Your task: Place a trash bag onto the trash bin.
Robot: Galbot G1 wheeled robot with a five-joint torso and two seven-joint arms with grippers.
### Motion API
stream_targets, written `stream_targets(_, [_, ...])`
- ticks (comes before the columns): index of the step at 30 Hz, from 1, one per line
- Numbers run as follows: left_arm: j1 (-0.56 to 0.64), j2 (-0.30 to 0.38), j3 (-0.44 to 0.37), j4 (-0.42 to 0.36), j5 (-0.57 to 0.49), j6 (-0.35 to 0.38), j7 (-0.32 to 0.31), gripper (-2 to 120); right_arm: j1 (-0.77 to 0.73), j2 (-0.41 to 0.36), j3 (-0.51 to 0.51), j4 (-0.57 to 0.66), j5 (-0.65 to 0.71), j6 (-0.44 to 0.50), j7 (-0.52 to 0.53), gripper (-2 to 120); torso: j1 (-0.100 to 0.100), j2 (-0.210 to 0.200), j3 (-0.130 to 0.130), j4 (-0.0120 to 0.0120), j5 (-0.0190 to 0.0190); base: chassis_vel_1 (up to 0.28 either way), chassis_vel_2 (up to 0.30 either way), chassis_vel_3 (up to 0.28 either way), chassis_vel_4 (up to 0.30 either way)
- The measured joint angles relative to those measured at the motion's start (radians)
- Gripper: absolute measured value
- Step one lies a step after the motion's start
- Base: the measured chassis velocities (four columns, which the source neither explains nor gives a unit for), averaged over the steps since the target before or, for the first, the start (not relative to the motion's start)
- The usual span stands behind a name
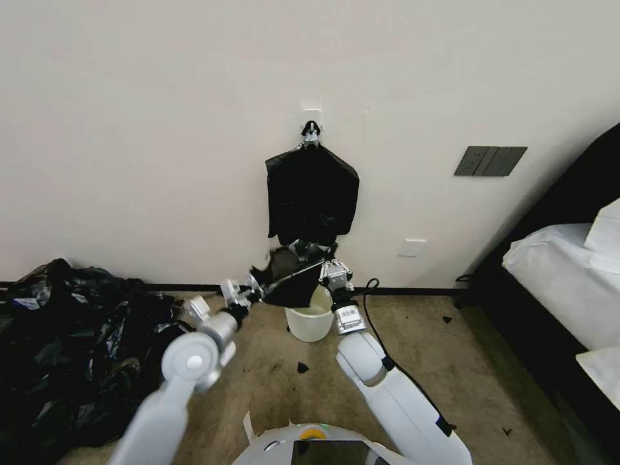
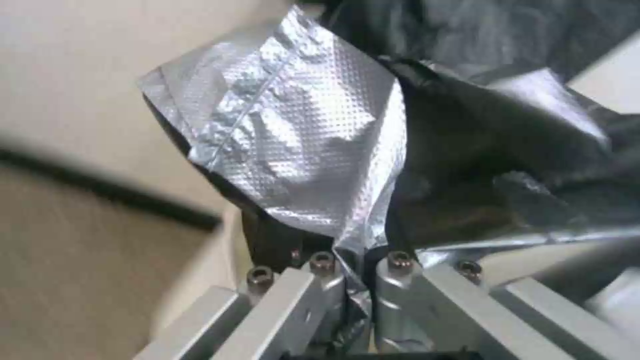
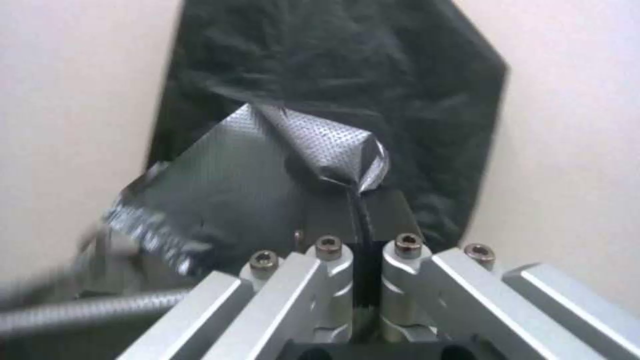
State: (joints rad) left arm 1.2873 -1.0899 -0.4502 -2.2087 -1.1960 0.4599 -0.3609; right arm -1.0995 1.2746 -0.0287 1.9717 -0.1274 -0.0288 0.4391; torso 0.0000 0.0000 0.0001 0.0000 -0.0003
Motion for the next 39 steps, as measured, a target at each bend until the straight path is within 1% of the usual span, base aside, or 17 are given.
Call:
stream_targets(2, [-0.022, 0.055, 0.0, -0.001, 0.046, 0.011, 0.038, 0, -0.004, -0.003, 0.002, 0.009, 0.008, -0.01, 0.014, 0, 0.0, 0.0, 0.0, 0.0002, 0.0, 0.0, 0.0, 0.0, 0.0])
stream_targets(3, [-0.044, 0.103, 0.004, -0.001, 0.082, 0.026, 0.076, 0, -0.007, -0.005, 0.002, 0.014, 0.013, -0.016, 0.021, 0, 0.0, 0.0, 0.0, 0.0001, 0.0003, 0.0, 0.0, 0.0, 0.0])
stream_targets(4, [-0.044, 0.103, 0.004, -0.001, 0.082, 0.026, 0.076, 0, -0.007, -0.005, 0.002, 0.014, 0.013, -0.016, 0.021, 0, 0.0, 0.0, 0.0, 0.0001, 0.0003, 0.0, 0.0, 0.0, 0.0])
stream_targets(5, [-0.058, 0.129, 0.009, -0.001, 0.101, 0.035, 0.098, 0, -0.008, -0.005, 0.003, 0.016, 0.014, -0.018, 0.025, 0, 0.0, 0.0, 0.0, 0.0002, 0.0001, 0.0, 0.0, 0.0, 0.0])
stream_targets(6, [-0.092, 0.174, 0.029, 0.012, 0.141, 0.043, 0.143, 0, -0.008, -0.003, 0.003, 0.017, 0.017, -0.023, 0.03, 0, 0.0, 0.0, 0.0, 0.0001, 0.0003, 0.0, 0.0, 0.0, 0.0])
stream_targets(11, [-0.165, 0.226, 0.083, 0.06, 0.177, 0.044, 0.188, 0, -0.008, 0.004, -0.005, 0.019, 0.05, -0.046, 0.043, 0, 0.0, 0.0, 0.0, 0.0, 0.0001, 0.0, 0.0, 0.0, 0.0])
stream_targets(14, [-0.179, 0.234, 0.094, 0.07, 0.185, 0.044, 0.198, 0, -0.008, 0.004, -0.008, 0.022, 0.064, -0.053, 0.046, 0, 0.0, 0.0, 0.0, 0.0001, 0.0, 0.0, 0.0, 0.0, 0.0])
stream_targets(15, [-0.221, 0.258, 0.124, 0.096, 0.206, 0.047, 0.234, 0, -0.01, 0.001, -0.016, 0.04, 0.121, -0.089, 0.057, 0, 0.0, 0.0, 0.0, 0.0001, 0.0001, 0.0, 0.0, 0.0, 0.0])
stream_targets(17, [-0.236, 0.266, 0.132, 0.104, 0.216, 0.048, 0.25, 0, -0.01, -0.001, -0.019, 0.051, 0.147, -0.108, 0.061, 0, 0.0, 0.0, 0.0, 0.0001, 0.0002, 0.0, 0.0, 0.0, 0.0])
stream_targets(19, [-0.29, 0.289, 0.157, 0.128, 0.242, 0.048, 0.296, 0, -0.01, -0.01, -0.03, 0.096, 0.24, -0.176, 0.076, 0, 0.0, 0.0, 0.0, 0.0, 0.0001, 0.0, 0.0, 0.0, 0.0])
stream_targets(20, [-0.29, 0.289, 0.157, 0.128, 0.242, 0.048, 0.296, 0, -0.01, -0.01, -0.03, 0.096, 0.24, -0.176, 0.076, 0, 0.0, 0.0, 0.0, 0.0, 0.0001, 0.0, 0.0, 0.0, 0.0])
stream_targets(22, [-0.349, 0.311, 0.173, 0.148, 0.249, 0.047, 0.331, 0, -0.007, -0.02, -0.039, 0.135, 0.344, -0.245, 0.091, 0, 0.0, 0.0, 0.0, -0.0001, 0.0001, 0.0, 0.0, 0.0, 0.0])
stream_targets(23, [-0.349, 0.311, 0.173, 0.148, 0.249, 0.047, 0.331, 0, -0.007, -0.02, -0.039, 0.135, 0.344, -0.245, 0.091, 0, 0.0, 0.0, 0.0, -0.0001, 0.0001, 0.0, 0.0, 0.0, 0.0])
stream_targets(26, [-0.435, 0.34, 0.195, 0.17, 0.247, 0.048, 0.376, 0, 0.009, -0.031, -0.041, 0.167, 0.485, -0.308, 0.111, 0, 0.0, 0.0, 0.0, -0.0001, 0.0003, 0.0, 0.0, 0.0, 0.0])
stream_targets(29, [-0.462, 0.346, 0.211, 0.179, 0.245, 0.053, 0.385, 0, 0.02, -0.03, -0.037, 0.172, 0.536, -0.321, 0.123, 0, 0.0, 0.0, 0.0, 0.0001, 0.0003, 0.0, 0.0, 0.0, 0.0])
stream_targets(32, [-0.473, 0.341, 0.226, 0.186, 0.244, 0.06, 0.387, 0, 0.025, -0.027, -0.035, 0.172, 0.573, -0.331, 0.137, 0, 0.0, 0.0, 0.0, 0.0, 0.0003, 0.0, 0.0, 0.0, 0.0])
stream_targets(39, [-0.477, 0.293, 0.268, 0.219, 0.244, 0.085, 0.379, 0, 0.047, -0.02, -0.032, 0.167, 0.687, -0.355, 0.2, 0, 0.0, 0.0, 0.0, 0.0, 0.0002, 0.0, 0.0, 0.0, 0.0])
